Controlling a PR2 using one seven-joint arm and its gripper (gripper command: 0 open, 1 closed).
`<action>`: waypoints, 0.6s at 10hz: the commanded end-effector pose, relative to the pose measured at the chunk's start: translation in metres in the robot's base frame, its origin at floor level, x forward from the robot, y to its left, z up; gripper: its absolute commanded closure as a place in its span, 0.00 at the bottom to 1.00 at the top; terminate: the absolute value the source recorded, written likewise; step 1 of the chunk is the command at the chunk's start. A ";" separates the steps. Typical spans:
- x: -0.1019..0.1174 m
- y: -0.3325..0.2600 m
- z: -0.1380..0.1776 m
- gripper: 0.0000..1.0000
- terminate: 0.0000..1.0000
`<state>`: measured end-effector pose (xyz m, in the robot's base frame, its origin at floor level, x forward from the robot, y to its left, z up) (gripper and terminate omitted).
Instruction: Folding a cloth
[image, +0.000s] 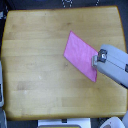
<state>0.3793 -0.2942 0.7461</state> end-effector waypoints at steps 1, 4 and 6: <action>0.038 0.055 0.063 1.00 0.00; 0.083 0.116 0.094 1.00 0.00; 0.093 0.151 0.092 1.00 0.00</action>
<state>0.4266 -0.2296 0.8082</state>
